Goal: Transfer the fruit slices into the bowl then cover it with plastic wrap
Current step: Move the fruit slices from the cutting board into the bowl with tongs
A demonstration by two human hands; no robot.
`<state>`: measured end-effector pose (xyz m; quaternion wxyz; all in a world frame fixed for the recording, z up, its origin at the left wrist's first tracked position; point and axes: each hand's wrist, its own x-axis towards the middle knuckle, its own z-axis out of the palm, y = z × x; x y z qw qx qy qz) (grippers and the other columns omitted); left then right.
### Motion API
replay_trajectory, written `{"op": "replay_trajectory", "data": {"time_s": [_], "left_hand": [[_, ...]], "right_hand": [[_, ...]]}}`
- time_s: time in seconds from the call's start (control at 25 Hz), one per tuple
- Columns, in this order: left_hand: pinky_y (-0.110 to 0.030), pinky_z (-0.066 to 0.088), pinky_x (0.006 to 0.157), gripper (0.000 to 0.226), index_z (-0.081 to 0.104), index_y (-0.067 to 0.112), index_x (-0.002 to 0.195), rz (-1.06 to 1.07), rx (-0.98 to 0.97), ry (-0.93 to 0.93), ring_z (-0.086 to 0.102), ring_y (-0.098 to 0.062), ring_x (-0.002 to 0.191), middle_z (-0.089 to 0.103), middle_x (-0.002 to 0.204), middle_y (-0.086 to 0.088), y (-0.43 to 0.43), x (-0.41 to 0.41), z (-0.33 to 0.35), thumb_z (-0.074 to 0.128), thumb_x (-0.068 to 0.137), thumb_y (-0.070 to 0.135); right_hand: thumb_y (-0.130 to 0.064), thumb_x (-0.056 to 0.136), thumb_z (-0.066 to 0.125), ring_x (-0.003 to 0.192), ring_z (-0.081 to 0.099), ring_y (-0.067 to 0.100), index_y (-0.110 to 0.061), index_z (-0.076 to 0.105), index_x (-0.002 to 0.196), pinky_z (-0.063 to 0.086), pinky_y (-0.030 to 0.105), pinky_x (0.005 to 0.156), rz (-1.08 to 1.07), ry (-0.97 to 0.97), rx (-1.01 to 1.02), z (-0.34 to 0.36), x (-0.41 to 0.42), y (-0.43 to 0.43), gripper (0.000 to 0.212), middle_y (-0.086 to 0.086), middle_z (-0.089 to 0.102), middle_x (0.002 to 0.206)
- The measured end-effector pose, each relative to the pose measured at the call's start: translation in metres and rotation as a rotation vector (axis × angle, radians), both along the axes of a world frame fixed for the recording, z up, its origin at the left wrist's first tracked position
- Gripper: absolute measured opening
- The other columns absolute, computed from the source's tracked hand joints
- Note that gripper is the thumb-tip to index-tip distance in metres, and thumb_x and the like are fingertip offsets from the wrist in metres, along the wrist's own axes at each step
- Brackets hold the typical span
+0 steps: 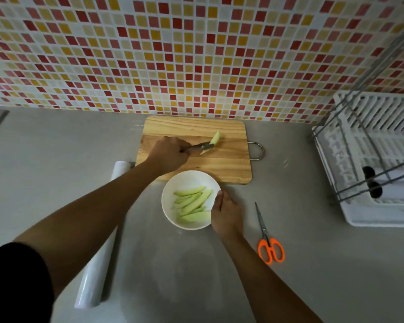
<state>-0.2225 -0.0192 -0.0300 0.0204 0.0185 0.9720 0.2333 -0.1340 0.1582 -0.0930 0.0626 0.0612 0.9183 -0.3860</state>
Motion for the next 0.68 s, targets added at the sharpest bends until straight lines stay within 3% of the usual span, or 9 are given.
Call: {"op": "replay_trajectory", "data": {"time_s": [0.08, 0.16, 0.28, 0.4, 0.52, 0.68], "left_hand": [[-0.033, 0.051, 0.077, 0.022, 0.074, 0.01, 0.104, -0.084, 0.062, 0.179, 0.067, -0.035, 0.089, 0.075, 0.097, -0.015, -0.016, 0.032, 0.004, 0.059, 0.088, 0.015], [-0.031, 0.05, 0.071, 0.023, 0.075, 0.011, 0.101, -0.191, 0.104, 0.228, 0.068, -0.031, 0.081, 0.075, 0.091, -0.013, -0.03, 0.065, 0.011, 0.061, 0.084, 0.015], [-0.032, 0.052, 0.063, 0.031, 0.076, 0.015, 0.098, -0.343, -0.013, 0.149, 0.067, -0.024, 0.067, 0.074, 0.078, -0.007, -0.049, 0.1, 0.015, 0.051, 0.083, 0.026], [-0.032, 0.051, 0.073, 0.036, 0.067, 0.022, 0.117, -0.4, -0.234, -0.006, 0.068, -0.025, 0.087, 0.073, 0.095, -0.004, -0.044, 0.114, 0.004, 0.047, 0.089, 0.031], [-0.032, 0.051, 0.076, 0.041, 0.057, 0.024, 0.129, -0.453, -0.37, -0.017, 0.065, -0.026, 0.094, 0.069, 0.105, -0.003, -0.034, 0.116, -0.001, 0.044, 0.092, 0.036], [-0.038, 0.055, 0.068, 0.039, 0.066, 0.018, 0.116, -0.245, -0.104, 0.156, 0.068, -0.033, 0.075, 0.072, 0.086, -0.009, -0.045, 0.092, 0.009, 0.052, 0.085, 0.037]], "right_hand": [[-0.027, 0.099, 0.026, 0.094, 0.061, 0.038, -0.007, 0.057, 0.107, 0.047, 0.039, 0.075, 0.005, -0.011, -0.022, 0.0, 0.0, 0.001, 0.038, 0.019, 0.068, 0.098], [-0.028, 0.099, 0.026, 0.093, 0.061, 0.038, -0.008, 0.057, 0.104, 0.045, 0.039, 0.074, -0.009, -0.016, -0.034, 0.0, 0.0, 0.002, 0.037, 0.019, 0.068, 0.097], [-0.028, 0.099, 0.027, 0.094, 0.061, 0.04, -0.008, 0.058, 0.105, 0.046, 0.04, 0.075, -0.013, -0.008, -0.015, 0.002, 0.001, 0.0, 0.037, 0.021, 0.068, 0.099], [-0.028, 0.099, 0.027, 0.096, 0.06, 0.04, -0.008, 0.058, 0.107, 0.046, 0.041, 0.078, -0.017, -0.011, -0.005, 0.002, 0.0, 0.0, 0.038, 0.021, 0.067, 0.103], [-0.03, 0.099, 0.026, 0.096, 0.061, 0.041, -0.009, 0.058, 0.107, 0.05, 0.044, 0.078, -0.028, -0.018, -0.013, 0.002, 0.0, -0.001, 0.039, 0.021, 0.067, 0.102], [-0.031, 0.099, 0.026, 0.092, 0.061, 0.041, -0.008, 0.059, 0.104, 0.049, 0.043, 0.076, -0.041, -0.024, -0.022, -0.001, -0.001, -0.002, 0.04, 0.021, 0.068, 0.097]]}}
